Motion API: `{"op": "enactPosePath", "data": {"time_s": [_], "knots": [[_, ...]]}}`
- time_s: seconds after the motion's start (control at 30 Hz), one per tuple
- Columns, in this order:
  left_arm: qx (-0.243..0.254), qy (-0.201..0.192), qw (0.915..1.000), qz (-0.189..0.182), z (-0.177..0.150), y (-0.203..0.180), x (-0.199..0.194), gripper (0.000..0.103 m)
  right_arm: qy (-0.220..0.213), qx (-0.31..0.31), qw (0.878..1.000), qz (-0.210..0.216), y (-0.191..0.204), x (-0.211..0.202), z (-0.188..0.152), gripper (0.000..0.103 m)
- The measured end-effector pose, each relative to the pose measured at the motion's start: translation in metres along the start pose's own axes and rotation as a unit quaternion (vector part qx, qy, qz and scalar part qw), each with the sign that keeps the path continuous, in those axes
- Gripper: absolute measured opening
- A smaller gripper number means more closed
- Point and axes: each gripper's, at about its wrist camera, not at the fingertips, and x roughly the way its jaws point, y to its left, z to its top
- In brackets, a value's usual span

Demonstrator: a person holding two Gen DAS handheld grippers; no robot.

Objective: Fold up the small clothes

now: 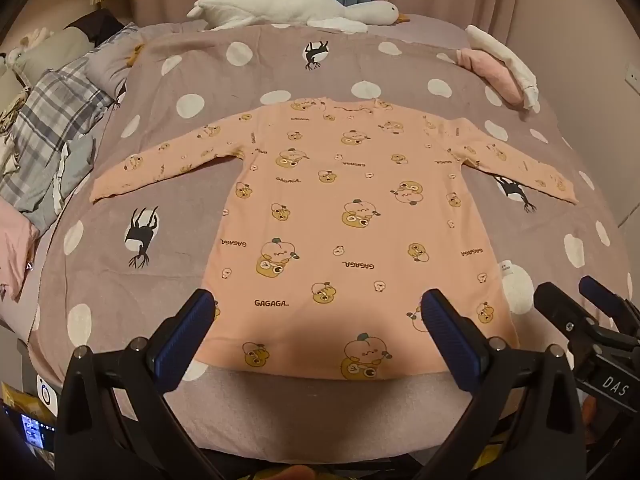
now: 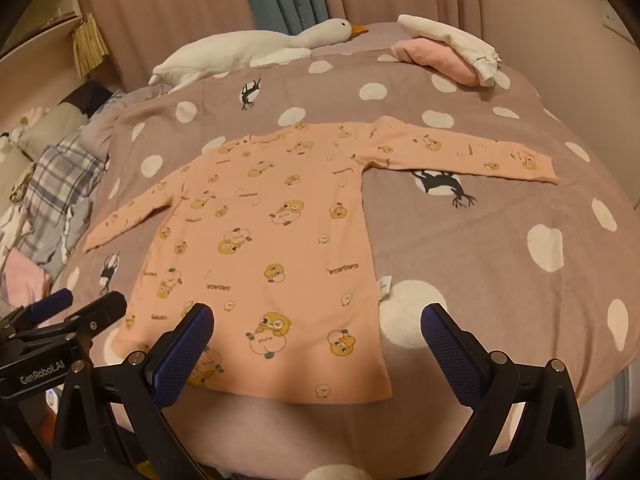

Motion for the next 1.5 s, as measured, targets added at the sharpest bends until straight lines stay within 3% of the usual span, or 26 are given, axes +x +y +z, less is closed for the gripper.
{"op": "enactPosePath", "data": {"time_s": [0.1, 1.5], "knots": [[-0.016, 0.020, 0.9995, -0.019, 0.0010, 0.0029, 0.0016, 0.103, -0.002, 0.001, 1.000, 0.003, 0.0001, -0.0007, 0.0002, 0.102], [-0.006, 0.010, 0.9999, 0.002, 0.0037, 0.0056, 0.0013, 0.103, 0.000, 0.001, 1.000, 0.002, 0.0012, 0.0004, 0.0001, 0.102]]}}
